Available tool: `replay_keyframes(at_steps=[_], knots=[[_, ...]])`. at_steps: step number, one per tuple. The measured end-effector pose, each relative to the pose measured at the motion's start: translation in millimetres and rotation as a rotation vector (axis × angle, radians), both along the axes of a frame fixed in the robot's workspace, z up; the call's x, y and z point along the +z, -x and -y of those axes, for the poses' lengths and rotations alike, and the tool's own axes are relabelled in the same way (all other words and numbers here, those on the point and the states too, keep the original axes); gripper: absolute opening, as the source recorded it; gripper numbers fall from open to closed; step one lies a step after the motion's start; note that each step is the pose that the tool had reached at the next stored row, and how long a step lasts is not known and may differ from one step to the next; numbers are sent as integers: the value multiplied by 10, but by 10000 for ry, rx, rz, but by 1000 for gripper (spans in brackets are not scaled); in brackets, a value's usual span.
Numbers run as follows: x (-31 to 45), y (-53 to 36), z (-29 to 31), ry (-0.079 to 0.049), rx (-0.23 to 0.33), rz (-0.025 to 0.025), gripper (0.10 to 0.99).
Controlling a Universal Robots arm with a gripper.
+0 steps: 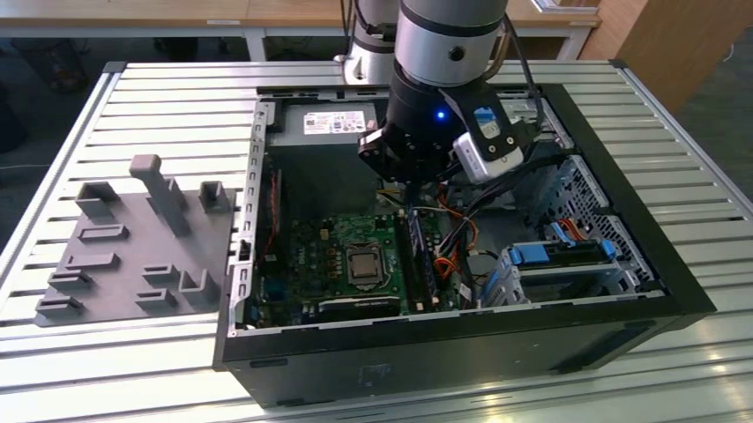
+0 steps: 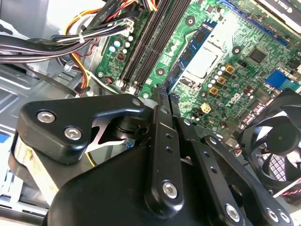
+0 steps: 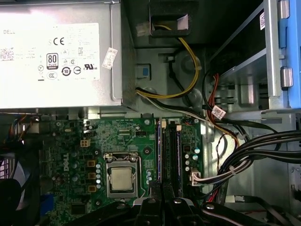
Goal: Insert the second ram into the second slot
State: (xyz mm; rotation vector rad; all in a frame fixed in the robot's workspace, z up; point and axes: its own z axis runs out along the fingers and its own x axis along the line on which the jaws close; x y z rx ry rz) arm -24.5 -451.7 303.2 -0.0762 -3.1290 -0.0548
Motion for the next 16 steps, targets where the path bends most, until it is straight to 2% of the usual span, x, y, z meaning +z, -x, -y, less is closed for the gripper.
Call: replay_keyframes(at_steps=[7, 11, 16], knots=[[-20, 0, 0, -6, 0, 0, 129], [-65, 0, 6, -8, 13, -4, 129], [-113, 0, 12, -7, 152, -53, 129]])
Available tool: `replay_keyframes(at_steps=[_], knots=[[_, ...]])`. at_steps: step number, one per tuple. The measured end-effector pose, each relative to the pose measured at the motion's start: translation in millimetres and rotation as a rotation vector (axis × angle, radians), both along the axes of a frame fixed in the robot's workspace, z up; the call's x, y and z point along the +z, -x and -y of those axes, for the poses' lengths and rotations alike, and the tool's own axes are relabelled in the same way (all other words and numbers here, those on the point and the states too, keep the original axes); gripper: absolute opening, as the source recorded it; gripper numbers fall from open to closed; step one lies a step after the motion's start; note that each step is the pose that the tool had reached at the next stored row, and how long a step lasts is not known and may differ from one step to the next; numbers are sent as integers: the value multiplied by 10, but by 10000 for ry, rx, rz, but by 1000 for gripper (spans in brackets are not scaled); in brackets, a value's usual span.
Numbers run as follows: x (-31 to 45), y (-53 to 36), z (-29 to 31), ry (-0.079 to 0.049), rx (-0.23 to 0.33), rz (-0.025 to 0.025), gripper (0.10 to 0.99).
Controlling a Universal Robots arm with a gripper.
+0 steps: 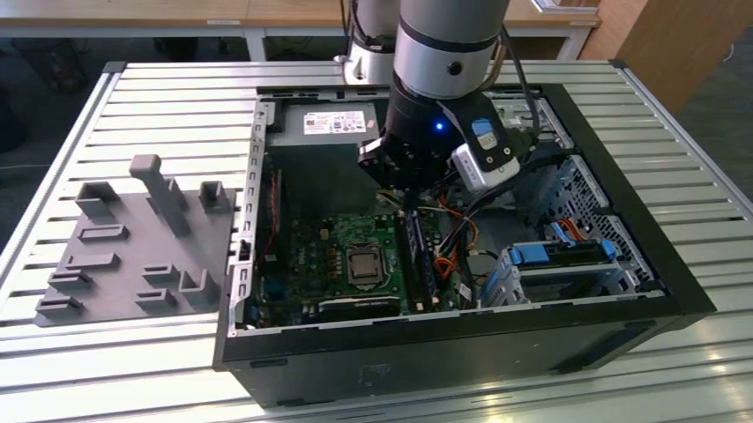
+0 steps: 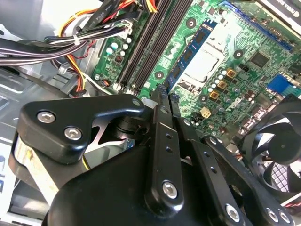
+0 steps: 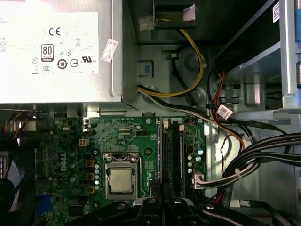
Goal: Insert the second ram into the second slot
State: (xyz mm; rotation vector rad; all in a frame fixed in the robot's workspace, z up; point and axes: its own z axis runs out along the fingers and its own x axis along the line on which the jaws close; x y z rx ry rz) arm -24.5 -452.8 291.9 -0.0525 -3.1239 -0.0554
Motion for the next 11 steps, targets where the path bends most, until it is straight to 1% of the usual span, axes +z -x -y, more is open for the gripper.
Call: replay_keyframes(at_steps=[3, 6, 11], knots=[[-28, 0, 0, -1, 0, -38, 129], [-45, 0, 1, 0, 0, -44, 129], [-49, 0, 4, 10, 2, -41, 129]])
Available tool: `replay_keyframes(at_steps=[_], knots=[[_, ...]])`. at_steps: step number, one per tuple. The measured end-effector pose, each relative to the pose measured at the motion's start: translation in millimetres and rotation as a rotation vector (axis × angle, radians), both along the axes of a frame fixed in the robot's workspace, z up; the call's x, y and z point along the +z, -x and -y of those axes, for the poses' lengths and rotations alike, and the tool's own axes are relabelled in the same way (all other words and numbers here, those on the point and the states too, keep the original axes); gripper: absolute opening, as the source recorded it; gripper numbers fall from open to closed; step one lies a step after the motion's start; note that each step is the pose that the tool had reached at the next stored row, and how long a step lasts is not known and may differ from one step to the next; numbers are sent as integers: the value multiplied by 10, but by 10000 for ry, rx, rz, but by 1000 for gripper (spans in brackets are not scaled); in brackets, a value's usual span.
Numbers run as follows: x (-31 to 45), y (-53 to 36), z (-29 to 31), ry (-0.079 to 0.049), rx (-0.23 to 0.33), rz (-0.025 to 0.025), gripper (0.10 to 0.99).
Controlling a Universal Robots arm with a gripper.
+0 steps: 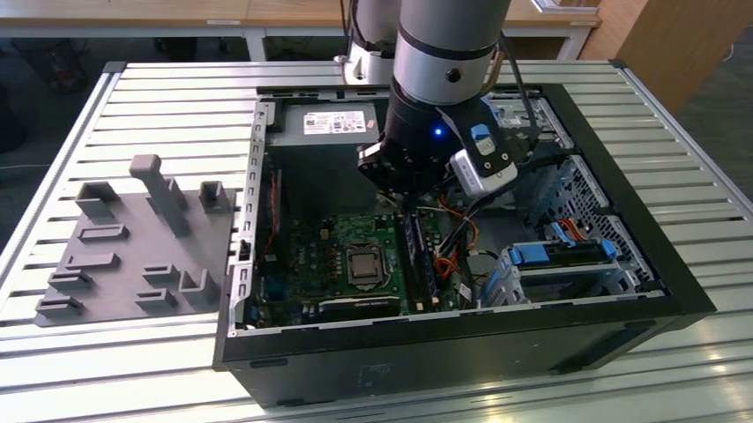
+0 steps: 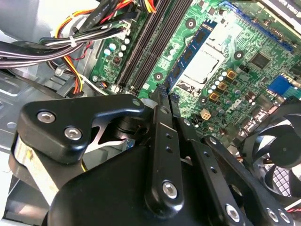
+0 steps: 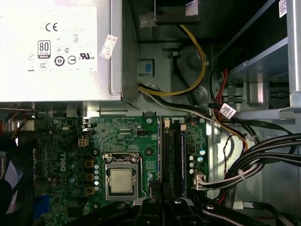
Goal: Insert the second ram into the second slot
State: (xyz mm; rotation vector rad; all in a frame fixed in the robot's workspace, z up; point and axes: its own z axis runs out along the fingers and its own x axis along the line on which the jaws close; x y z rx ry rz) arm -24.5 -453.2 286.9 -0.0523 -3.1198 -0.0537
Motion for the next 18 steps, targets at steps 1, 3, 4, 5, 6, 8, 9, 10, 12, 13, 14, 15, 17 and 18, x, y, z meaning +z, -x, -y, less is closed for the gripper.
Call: replay_keyframes(at_steps=[1, 3, 4, 5, 6, 8, 9, 10, 12, 13, 14, 15, 17, 18], knots=[[-1, 0, 0, 0, 0, 0, 129], [-4, 3, 0, -1, -2, 0, 129], [-7, 3, 1, -4, -1, 1, 129], [-10, 3, 14, -9, 0, -1, 129], [-12, 3, 33, -36, -1, -12, 129], [-17, 3, 73, -139, -1, -24, 129], [-22, 2, 90, -175, -2, -42, 129], [-31, -2, 97, -193, -1, -73, 129], [-50, -24, 100, -197, -1, -174, 129], [-59, -41, 100, -197, -3, -255, 129], [-68, -56, 100, -197, 4, -319, 129], [-78, -65, 100, -196, 17, -343, 129], [-105, -70, 100, -198, 58, -360, 129], [-118, -69, 101, -203, 87, -361, 129]])
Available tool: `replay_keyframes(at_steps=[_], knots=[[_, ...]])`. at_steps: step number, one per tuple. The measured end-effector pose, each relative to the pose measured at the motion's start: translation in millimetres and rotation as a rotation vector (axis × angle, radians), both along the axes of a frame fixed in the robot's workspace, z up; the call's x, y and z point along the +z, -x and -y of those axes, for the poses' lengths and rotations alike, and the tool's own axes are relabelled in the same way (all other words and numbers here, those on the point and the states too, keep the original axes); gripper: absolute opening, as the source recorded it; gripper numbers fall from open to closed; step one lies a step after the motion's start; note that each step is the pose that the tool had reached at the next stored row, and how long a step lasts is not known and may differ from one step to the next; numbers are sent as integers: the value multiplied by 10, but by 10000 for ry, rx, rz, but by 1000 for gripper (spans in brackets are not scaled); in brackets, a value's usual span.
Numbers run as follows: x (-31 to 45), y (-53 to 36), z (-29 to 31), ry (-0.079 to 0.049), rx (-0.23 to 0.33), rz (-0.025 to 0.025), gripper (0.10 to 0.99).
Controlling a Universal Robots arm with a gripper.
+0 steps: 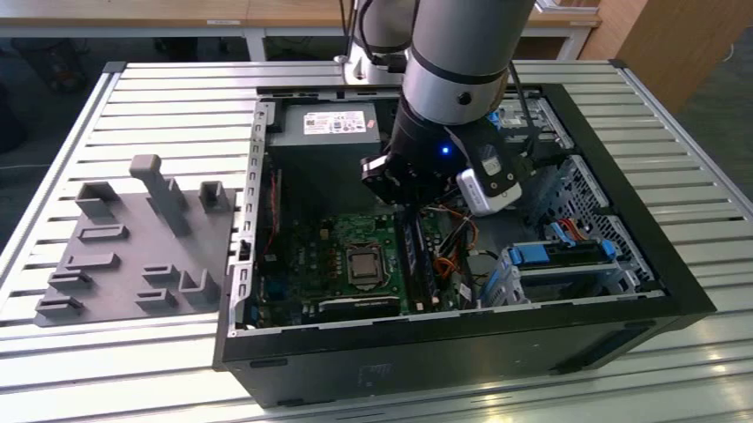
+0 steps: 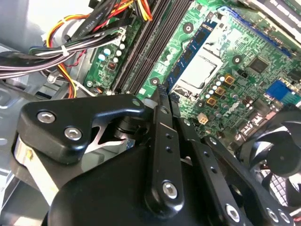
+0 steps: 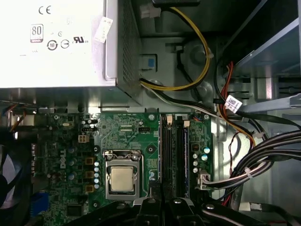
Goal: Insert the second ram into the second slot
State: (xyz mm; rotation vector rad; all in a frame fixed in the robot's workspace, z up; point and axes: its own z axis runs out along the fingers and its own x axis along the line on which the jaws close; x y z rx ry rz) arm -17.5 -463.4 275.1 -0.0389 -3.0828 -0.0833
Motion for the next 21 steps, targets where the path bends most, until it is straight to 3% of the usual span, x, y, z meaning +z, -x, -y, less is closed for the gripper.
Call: replay_keyframes(at_steps=[5, 11, 21], knots=[[-81, -1, 53, -15, 44, -32, 129], [-114, -32, 55, -41, 46, -41, 129], [-241, -40, 55, -35, 132, -48, 129]])
